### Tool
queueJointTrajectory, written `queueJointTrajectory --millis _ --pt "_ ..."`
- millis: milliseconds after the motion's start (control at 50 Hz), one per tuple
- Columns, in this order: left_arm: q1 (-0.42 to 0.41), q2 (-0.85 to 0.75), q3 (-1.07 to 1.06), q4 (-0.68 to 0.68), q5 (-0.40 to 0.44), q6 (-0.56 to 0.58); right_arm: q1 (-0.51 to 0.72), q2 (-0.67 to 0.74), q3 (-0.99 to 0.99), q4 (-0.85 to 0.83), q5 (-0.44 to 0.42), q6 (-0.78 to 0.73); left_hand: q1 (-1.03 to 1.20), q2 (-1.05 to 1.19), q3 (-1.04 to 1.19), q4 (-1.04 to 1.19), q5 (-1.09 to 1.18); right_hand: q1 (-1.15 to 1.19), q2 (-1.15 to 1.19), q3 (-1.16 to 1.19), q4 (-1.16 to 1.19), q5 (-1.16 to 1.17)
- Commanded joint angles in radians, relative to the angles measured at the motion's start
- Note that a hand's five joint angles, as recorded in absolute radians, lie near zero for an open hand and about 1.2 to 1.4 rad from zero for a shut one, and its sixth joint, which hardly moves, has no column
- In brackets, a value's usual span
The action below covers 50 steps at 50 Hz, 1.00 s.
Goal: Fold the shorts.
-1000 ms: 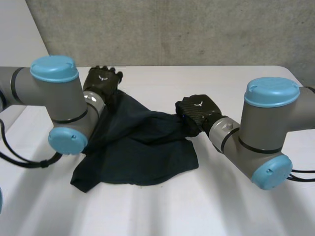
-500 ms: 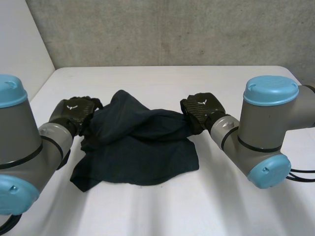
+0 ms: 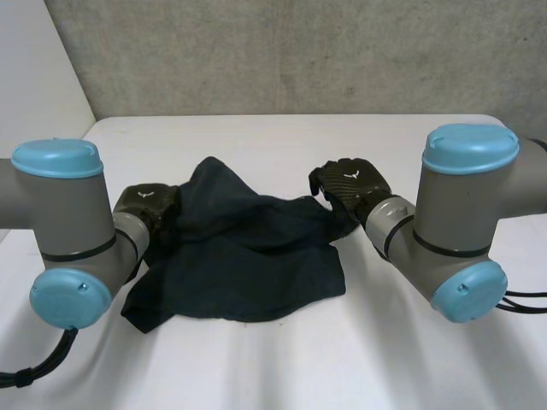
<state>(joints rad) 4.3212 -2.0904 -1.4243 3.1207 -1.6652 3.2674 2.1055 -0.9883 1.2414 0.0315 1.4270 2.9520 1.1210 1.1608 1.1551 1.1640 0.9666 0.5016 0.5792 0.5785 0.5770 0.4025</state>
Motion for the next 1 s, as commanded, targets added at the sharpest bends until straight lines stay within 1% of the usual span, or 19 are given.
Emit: queueJointTrajectory --millis 20,100,160,200,220,240,300,320,360,380,420,440,500,520,640,700,760,860,1000 --pt "-0.003 0.009 0.004 -0.004 0.001 0.0 -0.009 0.029 -0.079 0.137 -0.066 0.117 0.275 0.235 0.241 0.232 0.255 0.053 -0.024 -0.024 -0.022 -0.022" --pt "-0.003 0.013 0.004 -0.004 0.001 0.001 -0.01 0.095 -0.131 0.137 -0.086 0.15 0.275 0.235 0.241 0.232 0.255 0.053 -0.024 -0.024 -0.022 -0.022" --pt "-0.003 0.015 0.01 -0.004 0.001 0.003 -0.01 0.151 -0.174 0.139 -0.083 0.157 0.275 0.235 0.241 0.232 0.255 0.117 0.04 0.041 0.042 0.042" --pt "-0.003 0.016 0.015 -0.004 0.001 0.008 -0.01 0.177 -0.198 0.136 -0.077 0.148 0.275 0.235 0.241 0.232 0.255 0.495 0.417 0.418 0.419 0.419" --pt "-0.003 0.018 0.019 -0.005 0.001 0.017 -0.01 0.18 -0.203 0.136 -0.079 0.147 0.275 0.235 0.241 0.232 0.255 0.642 0.564 0.565 0.566 0.566" --pt "-0.003 0.018 0.019 -0.005 0.001 0.018 -0.01 0.181 -0.214 0.13 -0.074 0.131 0.275 0.235 0.241 0.232 0.255 0.892 0.815 0.815 0.817 0.817" --pt "-0.002 0.039 0.025 -0.008 0.001 0.047 -0.01 0.171 -0.232 0.125 -0.068 0.079 0.275 0.235 0.241 0.232 0.255 0.895 0.817 0.818 0.819 0.819" --pt "0.0 0.07 0.031 -0.011 -0.001 0.072 -0.006 0.146 -0.229 0.122 -0.059 0.02 0.275 0.235 0.241 0.232 0.255 0.895 0.817 0.818 0.819 0.819" --pt "0.0 0.107 0.038 -0.011 -0.001 0.096 -0.005 0.091 -0.22 0.113 -0.047 -0.037 0.275 0.235 0.241 0.232 0.255 0.895 0.817 0.818 0.819 0.819" --pt "0.0 0.133 0.041 -0.01 -0.001 0.112 -0.009 0.021 -0.208 0.097 -0.031 -0.083 0.275 0.235 0.241 0.232 0.255 0.895 0.817 0.818 0.819 0.819" --pt "0.0 0.209 0.05 -0.007 0.001 0.141 -0.004 -0.047 -0.197 0.074 -0.022 -0.128 0.275 0.235 0.241 0.232 0.255 0.895 0.817 0.818 0.819 0.819" --pt "0.0 0.237 0.054 -0.007 0.001 0.149 -0.001 -0.112 -0.186 0.047 -0.019 -0.166 0.275 0.235 0.241 0.232 0.255 0.895 0.817 0.818 0.819 0.819" --pt "-0.002 0.36 0.08 -0.004 0.001 0.175 -0.004 -0.206 -0.188 0.009 -0.013 -0.201 0.275 0.235 0.241 0.232 0.255 0.895 0.817 0.818 0.819 0.819" --pt "-0.002 0.422 0.099 -0.002 0.001 0.179 -0.009 -0.226 -0.189 0.001 -0.014 -0.205 0.275 0.235 0.241 0.232 0.255 0.895 0.817 0.818 0.819 0.819" --pt "-0.002 0.605 0.151 -0.008 0.001 0.184 -0.009 -0.383 -0.195 -0.001 -0.017 -0.212 0.275 0.235 0.241 0.232 0.255 0.895 0.817 0.818 0.819 0.819" --pt "0.0 0.722 0.174 -0.016 0.002 0.184 -0.007 -0.47 -0.194 0.033 -0.017 -0.212 0.275 0.235 0.241 0.232 0.255 0.895 0.817 0.818 0.819 0.819" --pt "0.0 0.776 0.188 -0.024 0.001 0.184 -0.009 -0.519 -0.197 0.071 -0.019 -0.212 0.275 0.235 0.241 0.232 0.255 0.895 0.817 0.818 0.819 0.819" --pt "0.001 0.874 0.251 -0.06 0.001 0.184 -0.013 -0.647 -0.214 0.132 -0.016 -0.212 0.275 0.235 0.241 0.232 0.255 0.895 0.817 0.818 0.819 0.819" --pt "0.002 0.917 0.334 -0.099 0.001 0.184 -0.013 -0.748 -0.249 0.171 -0.01 -0.211 0.275 0.235 0.241 0.232 0.255 0.895 0.817 0.818 0.819 0.819"
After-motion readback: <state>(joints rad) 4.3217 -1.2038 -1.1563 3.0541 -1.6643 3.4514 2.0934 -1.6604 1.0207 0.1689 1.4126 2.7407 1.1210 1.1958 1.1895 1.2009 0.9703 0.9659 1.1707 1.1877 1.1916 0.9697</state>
